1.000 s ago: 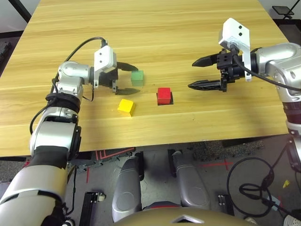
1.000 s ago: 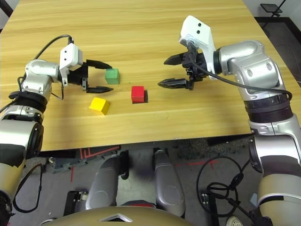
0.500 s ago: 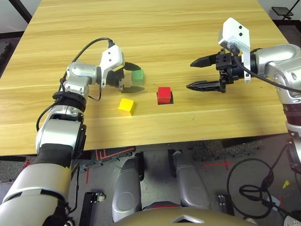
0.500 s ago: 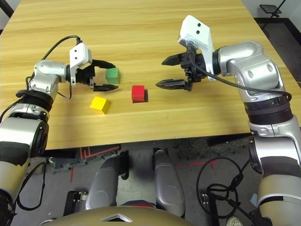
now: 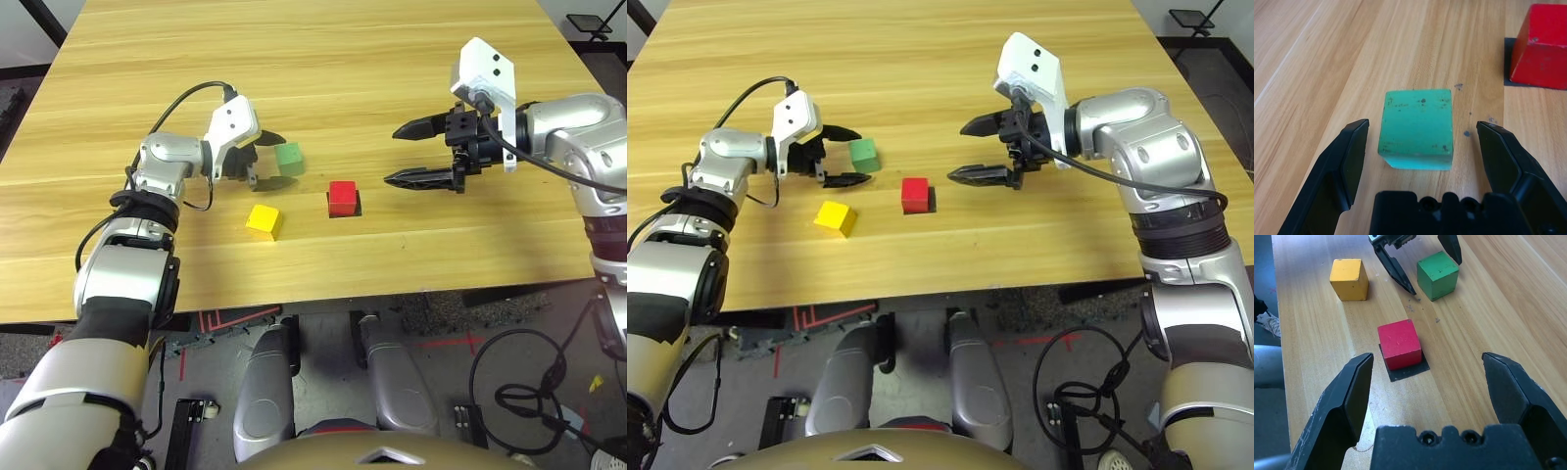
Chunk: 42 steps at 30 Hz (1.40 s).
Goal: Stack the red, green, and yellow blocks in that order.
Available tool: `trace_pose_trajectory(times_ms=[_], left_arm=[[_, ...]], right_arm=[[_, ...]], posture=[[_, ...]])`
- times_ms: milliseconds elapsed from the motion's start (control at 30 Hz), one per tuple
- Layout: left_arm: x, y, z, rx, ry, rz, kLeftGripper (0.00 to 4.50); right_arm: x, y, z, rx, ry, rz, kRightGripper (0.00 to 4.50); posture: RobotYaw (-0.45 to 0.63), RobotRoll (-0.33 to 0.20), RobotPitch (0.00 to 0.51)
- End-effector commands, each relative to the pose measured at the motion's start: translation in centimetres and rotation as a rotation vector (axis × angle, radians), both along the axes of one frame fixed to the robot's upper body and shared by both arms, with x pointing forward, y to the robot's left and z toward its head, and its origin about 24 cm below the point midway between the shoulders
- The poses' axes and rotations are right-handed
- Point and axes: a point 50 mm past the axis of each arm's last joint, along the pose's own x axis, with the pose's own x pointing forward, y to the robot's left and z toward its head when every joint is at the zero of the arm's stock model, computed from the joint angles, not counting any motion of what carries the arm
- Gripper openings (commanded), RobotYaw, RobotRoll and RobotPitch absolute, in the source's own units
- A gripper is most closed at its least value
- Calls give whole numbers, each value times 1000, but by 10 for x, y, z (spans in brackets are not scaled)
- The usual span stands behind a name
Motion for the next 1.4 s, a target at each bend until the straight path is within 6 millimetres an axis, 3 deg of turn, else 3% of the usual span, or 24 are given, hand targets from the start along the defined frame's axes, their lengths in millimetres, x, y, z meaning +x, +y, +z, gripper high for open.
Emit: trace_pose_trajectory(times_ms=[33,100,200,367,400,533,700,1100,1400], left_arm=[[2,1,-1,9,22,36,4500],[3,2,-1,3,32,47,4500],[3,2,0,-3,40,52,3930],[5,2,2,-20,67,60,2193],[5,1,3,-24,70,59,2073],[5,-4,8,-64,102,43,2075],[0,-22,28,-109,72,-83,2075],[-41,-47,64,-105,31,-310,2075],[-68,-57,62,-93,54,-363,2075]], right_arm=[[-2,3,-1,-5,-7,22,4466],[-2,3,0,-6,-12,18,4466],[-1,3,-1,-6,-15,16,4500],[-1,3,-2,-6,-16,17,4500],[-1,3,-2,-6,-16,17,4500],[-1,4,-4,-5,-17,20,4500],[-3,7,-6,1,-11,25,4500],[-4,3,-10,9,-2,4,4500],[-6,3,-13,28,4,-15,4500]], posture=[[173,-32,230],[172,-31,231],[172,-31,234],[172,-31,237],[174,-30,238],[173,-30,241],[175,-27,247],[169,-12,256],[166,-3,266]])
